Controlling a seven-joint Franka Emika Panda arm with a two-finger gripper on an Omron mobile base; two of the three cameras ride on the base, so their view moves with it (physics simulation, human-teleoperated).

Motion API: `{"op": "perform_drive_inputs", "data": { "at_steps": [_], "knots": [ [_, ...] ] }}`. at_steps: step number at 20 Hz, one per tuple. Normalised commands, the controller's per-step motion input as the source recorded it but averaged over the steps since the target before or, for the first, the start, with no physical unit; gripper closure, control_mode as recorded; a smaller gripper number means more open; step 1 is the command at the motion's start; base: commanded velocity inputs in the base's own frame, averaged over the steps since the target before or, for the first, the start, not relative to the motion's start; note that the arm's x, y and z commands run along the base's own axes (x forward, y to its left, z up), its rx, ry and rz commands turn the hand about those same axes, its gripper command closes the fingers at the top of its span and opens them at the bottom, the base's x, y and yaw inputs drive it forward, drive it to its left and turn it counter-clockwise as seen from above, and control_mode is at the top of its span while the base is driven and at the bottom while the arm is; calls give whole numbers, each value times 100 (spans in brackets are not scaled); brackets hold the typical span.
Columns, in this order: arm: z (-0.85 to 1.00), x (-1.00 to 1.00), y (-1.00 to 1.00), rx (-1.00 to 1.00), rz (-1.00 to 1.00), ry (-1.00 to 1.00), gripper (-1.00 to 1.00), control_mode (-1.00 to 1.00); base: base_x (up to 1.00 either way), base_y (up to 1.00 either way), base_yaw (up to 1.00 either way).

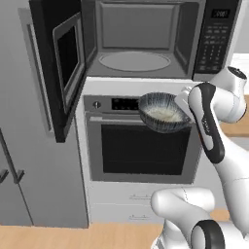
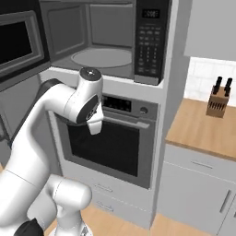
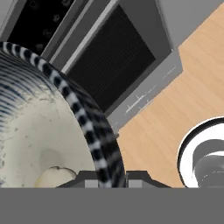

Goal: Pick the garlic from the sink and place it in the bowl. Then pick the bowl and place it in the microwave. Then close the microwave door and press the start button.

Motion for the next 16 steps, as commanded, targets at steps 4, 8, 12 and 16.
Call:
{"op": "perform_drive_inputs", "data": {
  "at_steps": [4,8,12,16],
  "knots": [
    [0,0,0,0,0,0,100,100,1,39,-43],
    [0,0,0,0,0,0,100,100,0,29,-39],
    [0,0,0,0,0,0,100,100,0,44,-33],
    [0,0,0,0,0,0,100,100,3,61,-24]
  ]
}}
